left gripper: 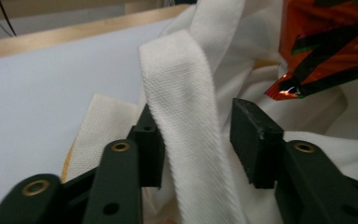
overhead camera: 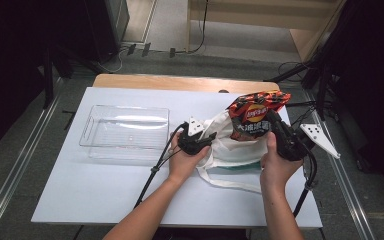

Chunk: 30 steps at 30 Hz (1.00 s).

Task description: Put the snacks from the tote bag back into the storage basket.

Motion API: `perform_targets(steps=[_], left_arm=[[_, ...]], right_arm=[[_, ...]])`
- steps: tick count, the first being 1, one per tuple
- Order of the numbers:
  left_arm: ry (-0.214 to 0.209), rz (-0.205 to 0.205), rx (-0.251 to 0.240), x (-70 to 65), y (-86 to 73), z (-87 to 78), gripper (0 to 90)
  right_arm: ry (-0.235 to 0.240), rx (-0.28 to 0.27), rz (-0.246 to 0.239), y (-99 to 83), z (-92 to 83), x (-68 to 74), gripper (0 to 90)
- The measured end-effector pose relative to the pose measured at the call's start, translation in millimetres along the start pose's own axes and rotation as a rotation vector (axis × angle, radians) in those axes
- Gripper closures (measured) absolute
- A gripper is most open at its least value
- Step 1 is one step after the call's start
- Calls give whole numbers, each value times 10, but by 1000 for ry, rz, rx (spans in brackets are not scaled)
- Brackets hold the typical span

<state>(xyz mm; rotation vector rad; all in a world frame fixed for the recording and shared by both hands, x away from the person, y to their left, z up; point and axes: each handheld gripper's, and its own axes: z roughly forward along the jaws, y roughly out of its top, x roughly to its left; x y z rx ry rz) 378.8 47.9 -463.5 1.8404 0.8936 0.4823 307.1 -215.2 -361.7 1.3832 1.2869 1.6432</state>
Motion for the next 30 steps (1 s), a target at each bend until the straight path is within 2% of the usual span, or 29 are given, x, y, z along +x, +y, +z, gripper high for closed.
perform_targets(steps=[3, 7, 11, 13, 15, 19, 25, 30], left_arm=[[-10, 17, -31, -45, 72, -115, 464], [-25, -9, -79, -75, 220, -316, 419], [-18, -14, -142, -105, 336, -494, 390], [-45, -26, -172, -123, 395, -564, 393], [-55, -15, -190, -151, 454, -620, 393], [-80, -3, -219, -212, 556, -682, 392], [-111, -12, -249, -273, 635, -718, 387], [-131, -18, -245, -318, 672, -671, 386]], right_arm=[[-3, -3, -16, -2, 1, 23, 900], [-7, 0, -17, -15, 10, 30, 900], [-9, 1, -34, -29, 12, 50, 900], [-10, 0, -35, -32, 13, 58, 900], [-4, 1, -37, -32, 19, 68, 900], [0, -1, -42, -34, 18, 85, 900], [2, -2, -43, -42, 15, 98, 900], [7, 6, -46, -64, 24, 110, 900]])
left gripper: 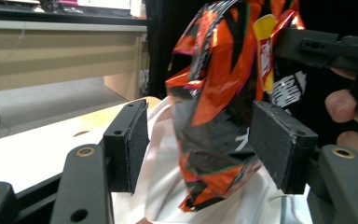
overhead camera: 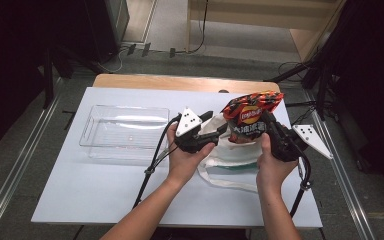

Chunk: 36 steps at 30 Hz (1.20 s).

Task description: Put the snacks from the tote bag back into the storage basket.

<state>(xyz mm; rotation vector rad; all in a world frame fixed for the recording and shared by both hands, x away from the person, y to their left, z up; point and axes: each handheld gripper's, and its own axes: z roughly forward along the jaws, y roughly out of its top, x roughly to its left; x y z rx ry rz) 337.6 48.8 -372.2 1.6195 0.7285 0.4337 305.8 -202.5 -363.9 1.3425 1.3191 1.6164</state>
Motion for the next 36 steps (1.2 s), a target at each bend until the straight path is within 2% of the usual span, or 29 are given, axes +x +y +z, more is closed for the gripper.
perform_targets(steps=[8, 12, 17, 22, 24, 26, 30, 33, 36], left_arm=[[-9, -5, -12, -111, 69, 69, 395], [27, -27, -4, -127, 118, 103, 514], [41, -59, 1, -97, 165, 123, 642], [59, -69, 12, -76, 207, 154, 789], [62, -60, 13, -68, 222, 162, 835], [46, -60, 14, -44, 241, 173, 888], [-2, -110, 10, 38, 286, 174, 900], [-21, -106, 2, 47, 333, 166, 900], [-63, -93, 7, 50, 383, 176, 900]], right_arm=[[15, 5, -15, -39, 8, 53, 900], [20, 6, -25, -55, 8, 82, 900], [9, 5, -40, -69, -19, 104, 900], [8, 13, -60, -96, -25, 135, 900], [10, 18, -71, -104, -30, 150, 900], [13, 13, -93, -108, -38, 172, 897], [16, 9, -135, -80, -69, 187, 858], [9, 12, -172, -41, -114, 171, 773], [16, 26, -195, -24, -155, 131, 622]])
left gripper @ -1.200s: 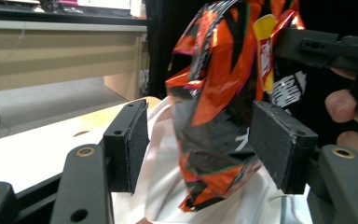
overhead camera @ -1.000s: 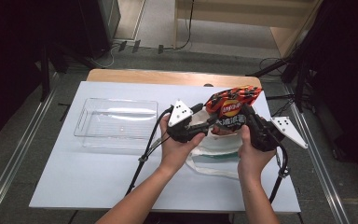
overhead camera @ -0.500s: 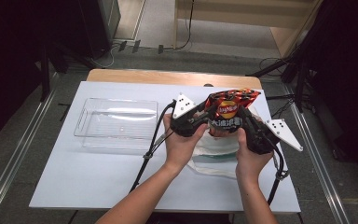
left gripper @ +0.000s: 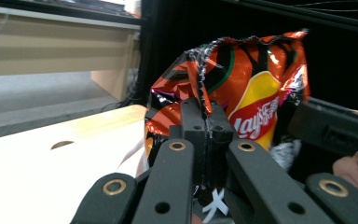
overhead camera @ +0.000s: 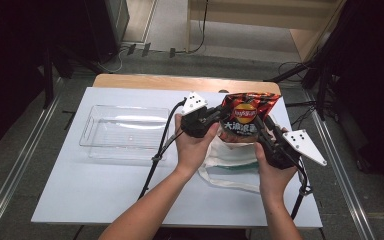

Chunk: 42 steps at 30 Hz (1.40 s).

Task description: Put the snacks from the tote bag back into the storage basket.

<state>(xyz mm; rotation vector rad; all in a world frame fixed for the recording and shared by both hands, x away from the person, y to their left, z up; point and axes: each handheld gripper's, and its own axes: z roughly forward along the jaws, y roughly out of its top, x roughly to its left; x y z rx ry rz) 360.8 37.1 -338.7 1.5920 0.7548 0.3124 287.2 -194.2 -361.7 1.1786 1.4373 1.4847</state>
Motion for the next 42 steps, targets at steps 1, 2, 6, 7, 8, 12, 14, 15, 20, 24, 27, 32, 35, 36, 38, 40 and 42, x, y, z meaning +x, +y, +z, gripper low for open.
perform_targets(steps=[1, 2, 6, 7, 8, 12, 14, 15, 20, 24, 27, 32, 35, 36, 38, 40, 42], left_arm=[[-4, 5, 0, -10, 12, 7, 900], [-7, 6, -5, -19, 24, 14, 900], [-17, 18, -15, -34, 81, 25, 900], [-23, 18, -18, -33, 99, 26, 900], [-21, 23, -18, -30, 118, 24, 900], [-29, 29, -28, -9, 189, 10, 900], [-34, 32, -33, -4, 218, -2, 900], [-41, 35, -38, -1, 228, -12, 900], [-52, 85, -40, -6, 262, -68, 900], [-51, 105, -34, 0, 277, -120, 900], [-47, 123, -35, -7, 301, -170, 900], [-61, 123, -35, 22, 361, -256, 900], [-69, 138, -26, 39, 387, -306, 900], [-67, 140, -26, 38, 391, -319, 900], [-67, 150, -23, 49, 407, -354, 900], [-65, 148, -26, 63, 423, -381, 900], [-68, 144, -32, 76, 438, -403, 900]], right_arm=[[-1, 7, 1, -4, -19, -17, 584], [4, 9, 3, -11, -40, -36, 546], [5, 1, -4, -44, -138, -126, 442], [5, 1, -4, -44, -138, -126, 442], [3, 2, -3, -48, -153, -148, 431], [3, 12, -12, -112, -220, -193, 388], [15, 29, -29, -177, -260, -210, 368], [25, 39, -36, -216, -281, -227, 353], [49, 91, -29, -394, -411, -303, 312], [46, 126, -13, -501, -444, -310, 295], [58, 146, -6, -540, -439, -304, 283], [66, 160, 6, -580, -407, -284, 267], [59, 166, -8, -600, -387, -258, 240], [62, 168, -9, -598, -383, -253, 234], [65, 166, -10, -592, -385, -246, 230], [68, 166, -6, -585, -391, -244, 230], [74, 167, 9, -581, -396, -243, 230]])
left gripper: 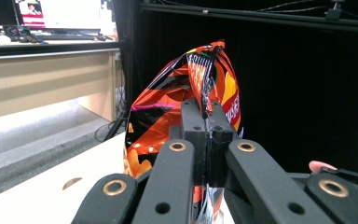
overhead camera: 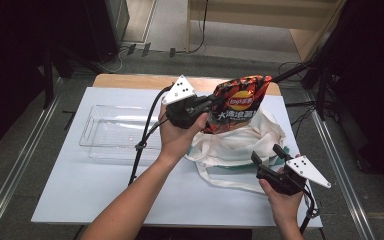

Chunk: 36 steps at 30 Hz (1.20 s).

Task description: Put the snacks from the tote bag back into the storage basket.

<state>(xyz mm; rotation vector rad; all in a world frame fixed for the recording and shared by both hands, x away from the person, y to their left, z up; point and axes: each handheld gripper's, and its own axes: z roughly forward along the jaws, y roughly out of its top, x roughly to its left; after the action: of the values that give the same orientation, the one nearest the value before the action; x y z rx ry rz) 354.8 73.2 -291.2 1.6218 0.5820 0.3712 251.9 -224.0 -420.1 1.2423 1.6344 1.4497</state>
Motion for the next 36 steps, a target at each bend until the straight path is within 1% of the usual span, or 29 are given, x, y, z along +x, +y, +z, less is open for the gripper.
perform_targets(steps=[4, 9, 11, 23, 27, 32, 33, 36], left_arm=[[5, 10, 2, 14, 31, -56, 900], [12, 17, 0, 32, 56, -114, 900], [14, 16, -9, 42, 70, -139, 900], [3, 25, -31, 65, 132, -277, 900], [13, 33, -30, 80, 139, -313, 900], [23, 39, -26, 124, 135, -370, 900], [22, 33, -28, 129, 134, -380, 900], [28, 34, -29, 148, 136, -419, 900]], right_arm=[[-9, 0, -10, -1, 0, 13, 230], [-11, 23, -12, -18, 26, 13, 218], [-9, 29, -11, -25, 35, 9, 217], [-18, 41, -16, -47, 65, 7, 215], [-15, 50, -19, -56, 76, 15, 213], [-14, 47, -22, -58, 79, 33, 211], [-12, 48, -25, -59, 79, 33, 211], [-9, 51, -22, -64, 86, 38, 211]])
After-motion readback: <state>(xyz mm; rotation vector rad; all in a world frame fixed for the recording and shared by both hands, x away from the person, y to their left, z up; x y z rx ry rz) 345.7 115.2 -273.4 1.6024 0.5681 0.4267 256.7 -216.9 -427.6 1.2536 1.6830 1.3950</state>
